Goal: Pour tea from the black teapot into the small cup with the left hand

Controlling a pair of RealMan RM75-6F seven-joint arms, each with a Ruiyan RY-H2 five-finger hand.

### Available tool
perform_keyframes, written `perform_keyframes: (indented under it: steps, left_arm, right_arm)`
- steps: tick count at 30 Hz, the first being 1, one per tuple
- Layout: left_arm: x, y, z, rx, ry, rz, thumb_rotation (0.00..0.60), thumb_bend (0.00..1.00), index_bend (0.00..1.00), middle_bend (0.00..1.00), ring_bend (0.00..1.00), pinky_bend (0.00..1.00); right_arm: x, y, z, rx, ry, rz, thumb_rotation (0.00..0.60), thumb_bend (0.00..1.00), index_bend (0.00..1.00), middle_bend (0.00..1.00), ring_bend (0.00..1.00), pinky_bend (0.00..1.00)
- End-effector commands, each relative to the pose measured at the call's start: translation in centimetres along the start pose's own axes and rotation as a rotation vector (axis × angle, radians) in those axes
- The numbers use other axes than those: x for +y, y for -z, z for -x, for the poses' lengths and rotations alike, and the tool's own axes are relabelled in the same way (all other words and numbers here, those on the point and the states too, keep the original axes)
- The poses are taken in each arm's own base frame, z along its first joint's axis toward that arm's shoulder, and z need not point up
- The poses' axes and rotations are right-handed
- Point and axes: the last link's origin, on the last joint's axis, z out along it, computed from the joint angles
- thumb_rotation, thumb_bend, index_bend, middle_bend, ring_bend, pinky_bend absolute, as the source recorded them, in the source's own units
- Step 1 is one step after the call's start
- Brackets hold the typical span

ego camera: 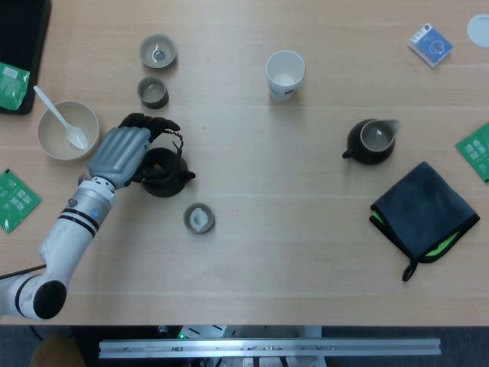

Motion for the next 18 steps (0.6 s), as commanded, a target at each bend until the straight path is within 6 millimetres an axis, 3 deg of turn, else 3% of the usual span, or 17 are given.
perform_keyframes:
  steps: [1, 4, 9, 18]
  left_arm:
    - [0.1, 0.4, -0.8, 0.032, 0.008, 0.011, 0.214, 0.38, 0.20, 0.21, 0.15, 0.09]
    - [0.1, 1.1, -1.7, 0.072, 0.007, 0.017, 0.304, 0.38, 0.20, 0.21, 0.15, 0.09]
    - [-0.5, 2.8, -3.1, 0.175, -0.010, 0.002, 0.582, 0.38, 0.22, 0.22, 0.15, 0.09]
    - [-3.9, 8.1, -4.7, 0.408, -0.188, -0.101, 0.600, 0.38, 0.25, 0.25, 0.16, 0.09]
  right_arm:
    - [0.0, 0.0, 0.0, 0.000, 0.001, 0.002, 0.600, 0.01, 0.47, 0.39, 0.27, 0.28]
    - [0.1, -0.1, 0.0, 0.001, 0.002, 0.003, 0.600, 0.01, 0.47, 0.39, 0.27, 0.28]
    - [0.3, -0.1, 0.0, -0.003, 0.006, 0.011, 0.600, 0.01, 0.47, 0.39, 0.27, 0.28]
    - [0.1, -0.3, 0.1, -0.013, 0.010, 0.004, 0.600, 0.01, 0.47, 0.39, 0.27, 0.28]
